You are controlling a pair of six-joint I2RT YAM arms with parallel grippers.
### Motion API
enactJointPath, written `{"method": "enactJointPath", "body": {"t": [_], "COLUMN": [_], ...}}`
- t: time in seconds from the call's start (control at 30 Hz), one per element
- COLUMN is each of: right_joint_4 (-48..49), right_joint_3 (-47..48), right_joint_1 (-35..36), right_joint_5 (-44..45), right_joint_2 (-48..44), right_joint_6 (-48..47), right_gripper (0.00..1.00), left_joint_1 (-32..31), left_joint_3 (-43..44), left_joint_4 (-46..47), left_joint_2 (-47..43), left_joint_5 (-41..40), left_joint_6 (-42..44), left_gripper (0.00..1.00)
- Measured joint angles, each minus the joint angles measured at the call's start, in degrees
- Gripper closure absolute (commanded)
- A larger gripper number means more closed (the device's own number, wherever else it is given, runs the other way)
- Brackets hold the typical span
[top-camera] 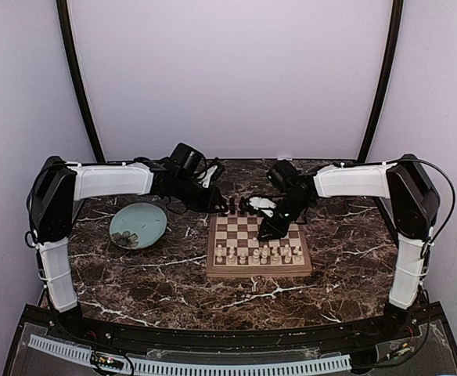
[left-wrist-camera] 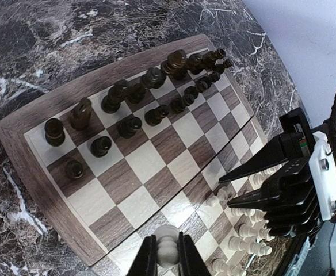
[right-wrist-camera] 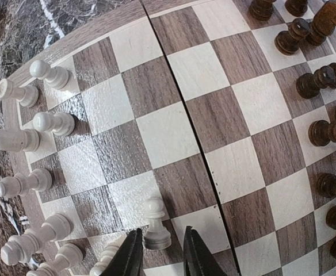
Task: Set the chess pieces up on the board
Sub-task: Place the pawn on the chessboard, then place the pawn on c2.
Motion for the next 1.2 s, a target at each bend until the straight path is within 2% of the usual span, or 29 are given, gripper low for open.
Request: {"method": "enactJointPath", "body": {"t": [0.17, 0.3, 0.6, 0.87, 1.2], "right_joint_4": [-0.2, -1.07, 3.19, 4.92, 5.68], "right_joint_3": [0.0, -0.15, -10.08, -13.09, -13.73], "right_joint_1": [-1.07, -3.96, -12.57, -15.93, -15.96], "right_joint_5": [-0.83, -2.99, -8.15, -9.99, -11.19], "right_joint_2": [-0.52, -4.24, -21.27, -21.18, -20.81], "right_joint_6": [0.33, 0.37, 1.25, 1.6, 1.16], "right_gripper": [0.7, 0.69, 0.67, 0.67, 0.67], "left_joint_1": [-5.51, -8.79, -11.39, -15.82, -16.24], "left_joint_3": [3.87, 5.97, 8.31, 13.49, 17.25], "left_joint_4": [-4.48, -6.93, -10.25, -14.86, -20.35], "left_joint_2": [0.0, 0.0, 1.18, 7.21, 12.02], "left_joint_5": [-7.52, -10.38, -13.64, -16.44, -17.73], "left_joint_6": [5.6, 8.52, 15.96, 23.39, 27.58], "left_gripper": [0.91, 0.91, 0.91, 0.91, 0.91]}}
